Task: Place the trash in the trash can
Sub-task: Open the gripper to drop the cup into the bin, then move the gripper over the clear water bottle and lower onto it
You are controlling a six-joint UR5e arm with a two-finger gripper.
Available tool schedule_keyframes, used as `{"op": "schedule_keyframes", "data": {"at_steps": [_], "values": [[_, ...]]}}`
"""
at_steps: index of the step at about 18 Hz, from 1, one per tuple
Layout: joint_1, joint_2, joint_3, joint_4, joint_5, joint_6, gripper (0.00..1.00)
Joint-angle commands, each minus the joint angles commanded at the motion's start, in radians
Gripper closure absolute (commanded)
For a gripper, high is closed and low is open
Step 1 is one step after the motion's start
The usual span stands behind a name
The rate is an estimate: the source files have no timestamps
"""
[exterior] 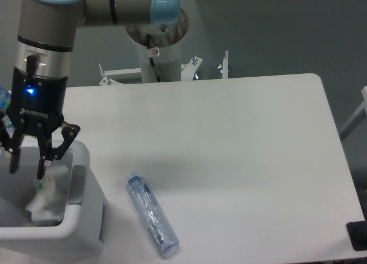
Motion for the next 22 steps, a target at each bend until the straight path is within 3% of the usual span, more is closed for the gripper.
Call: {"op": "schedule_keyframes", "data": {"at_steps": [2, 4, 8, 11, 16, 19, 22], "values": [[0.015, -0.006, 0.005, 0.0, 0.002, -0.041, 0.0], [0.076, -0.023, 0.0, -0.006, 0.011, -0.132, 0.0], [0.164, -0.138, -0.008, -0.011, 0.066, -0.14, 0.0], [0.172, -0.224, -0.009, -0.009, 0.17, -0.137, 0.0], [0.192, -0.319, 0.0, -0.009, 0.184, -0.132, 0.0], [0.21, -0.285, -0.011, -0.014, 0.169, -0.114, 0.0], [0.222, -0.322, 0.006, -0.014, 0.166, -0.117, 0.0]]}}
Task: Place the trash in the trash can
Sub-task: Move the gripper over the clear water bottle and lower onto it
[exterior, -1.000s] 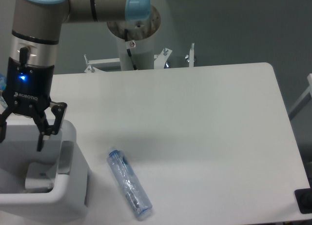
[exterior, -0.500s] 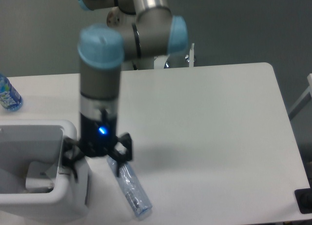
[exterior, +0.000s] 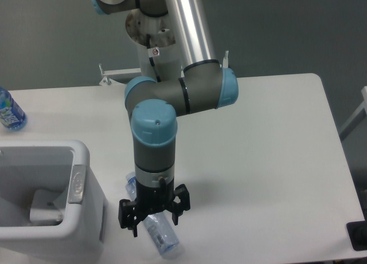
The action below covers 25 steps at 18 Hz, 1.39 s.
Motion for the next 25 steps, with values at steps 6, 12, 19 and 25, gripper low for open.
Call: {"op": "schedule_keyframes", "data": {"at_steps": [6, 12, 19, 25], "values": [[0.003, -0.092, 0.011, 0.005, 0.054, -0.006, 0.0], [0.002, -0.146, 0.021, 0.005, 0.057, -0.009, 0.0], [-0.009, -0.172, 0.008, 0.005, 0.058, -0.017, 0.0], [-0.009, -0.183, 0.009, 0.003, 0.058, -0.025, 0.15]]}}
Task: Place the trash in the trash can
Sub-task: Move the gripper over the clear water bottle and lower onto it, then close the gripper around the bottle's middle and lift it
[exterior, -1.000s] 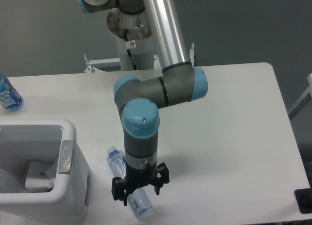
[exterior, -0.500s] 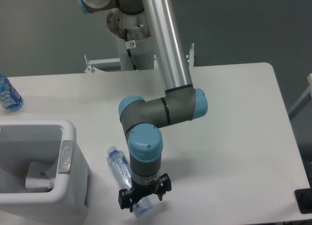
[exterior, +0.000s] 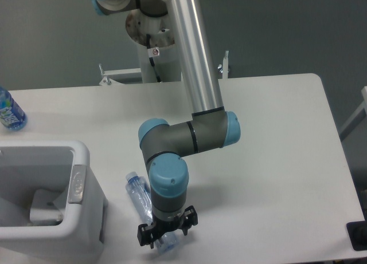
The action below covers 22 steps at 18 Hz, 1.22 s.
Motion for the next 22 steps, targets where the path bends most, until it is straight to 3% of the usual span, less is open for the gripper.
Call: {"op": "schedule_keyframes", "data": {"at_steps": [3, 8, 12, 17, 19, 22], "values": [[-0.005, -0.002, -0.002, 0.0, 0.0, -0.002, 0.35], [-0.008, 0.017, -0.012, -0.002, -0.002, 0.002, 0.49], [-0.006, 0.035, -0.011, -0.002, 0.012, 0.003, 0.52], [0.029, 0.121, -0.003, -0.002, 0.018, 0.015, 0.52], [0.073, 0.176, 0.029, 0.009, 0.011, 0.015, 0.52], [0.129, 0.228, 0.173, 0.014, -0.095, 0.002, 0.52]]}}
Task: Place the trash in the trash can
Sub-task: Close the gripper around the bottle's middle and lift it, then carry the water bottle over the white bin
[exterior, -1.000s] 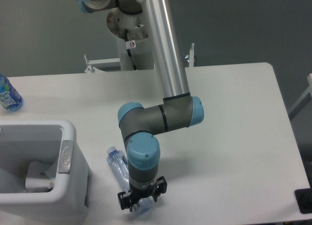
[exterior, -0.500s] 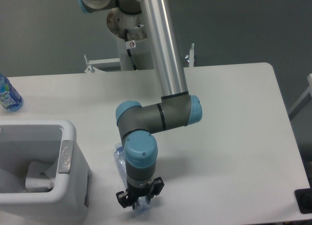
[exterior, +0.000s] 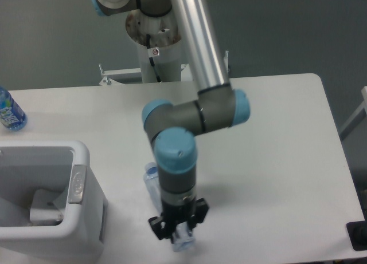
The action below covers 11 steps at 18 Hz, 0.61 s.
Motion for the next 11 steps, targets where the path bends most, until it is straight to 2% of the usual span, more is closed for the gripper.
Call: {"op": "schedule_keyframes", "data": {"at_steps": [4, 7, 9, 11], "values": [[0.016, 0.031, 0.157, 0.02, -0.108, -0.026, 0.52], [0.0, 0.064, 0.184, 0.043, -0.114, -0.023, 0.52], [-0.05, 0.068, 0.191, 0.115, -0.12, -0.023, 0.52], [-0.118, 0.072, 0.182, 0.127, -0.12, -0.023, 0.52]]}}
